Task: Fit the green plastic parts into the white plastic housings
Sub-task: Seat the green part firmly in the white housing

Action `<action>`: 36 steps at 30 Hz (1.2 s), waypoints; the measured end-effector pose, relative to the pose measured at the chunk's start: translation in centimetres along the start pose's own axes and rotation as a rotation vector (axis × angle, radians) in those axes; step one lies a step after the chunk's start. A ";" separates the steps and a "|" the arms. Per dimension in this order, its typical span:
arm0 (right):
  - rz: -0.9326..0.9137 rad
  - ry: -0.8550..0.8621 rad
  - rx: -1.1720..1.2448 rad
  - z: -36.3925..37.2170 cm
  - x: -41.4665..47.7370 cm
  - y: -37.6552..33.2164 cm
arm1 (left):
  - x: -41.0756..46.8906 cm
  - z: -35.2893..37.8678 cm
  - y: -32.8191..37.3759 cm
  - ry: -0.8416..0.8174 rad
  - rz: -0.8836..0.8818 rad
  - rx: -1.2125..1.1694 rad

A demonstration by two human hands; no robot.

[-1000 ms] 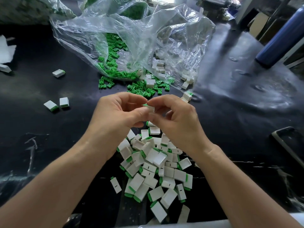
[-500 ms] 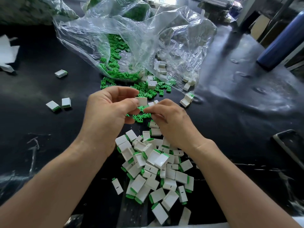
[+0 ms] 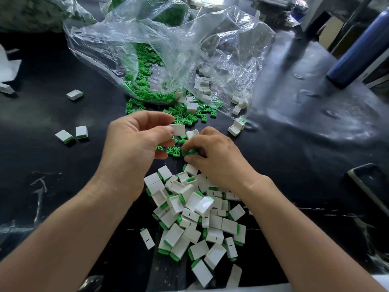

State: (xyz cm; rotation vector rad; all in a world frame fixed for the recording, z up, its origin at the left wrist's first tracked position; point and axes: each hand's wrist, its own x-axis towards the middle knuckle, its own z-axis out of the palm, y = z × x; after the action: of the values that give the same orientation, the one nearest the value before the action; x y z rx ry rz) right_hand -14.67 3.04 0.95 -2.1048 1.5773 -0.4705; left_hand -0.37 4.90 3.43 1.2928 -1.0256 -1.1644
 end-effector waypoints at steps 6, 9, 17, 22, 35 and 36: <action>-0.038 -0.047 -0.015 -0.5 -0.3 -0.2 | 0.0 0.2 0.0 -0.003 -0.007 -0.002; -0.040 -0.096 -0.067 -0.7 -0.5 0.0 | 0.0 0.1 0.1 -0.002 -0.011 -0.004; 0.134 -0.078 0.306 -2.8 -1.4 1.1 | 0.0 0.3 0.1 -0.074 -0.065 -0.040; 0.113 0.023 0.627 -3.4 -1.5 0.9 | -0.5 0.6 0.2 -0.159 -0.109 -0.081; -0.008 0.114 0.743 -3.0 -2.0 -0.2 | -1.0 0.8 0.3 -0.261 -0.147 -0.082; -0.015 0.130 0.760 -3.0 -2.1 -0.3 | -1.0 0.8 0.3 -0.263 -0.150 -0.081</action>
State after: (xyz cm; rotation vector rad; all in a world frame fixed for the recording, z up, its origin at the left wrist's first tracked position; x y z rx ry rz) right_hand -16.61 4.62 3.58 -1.5176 1.1749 -1.0367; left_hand -1.30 5.75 3.83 1.1895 -1.0716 -1.5058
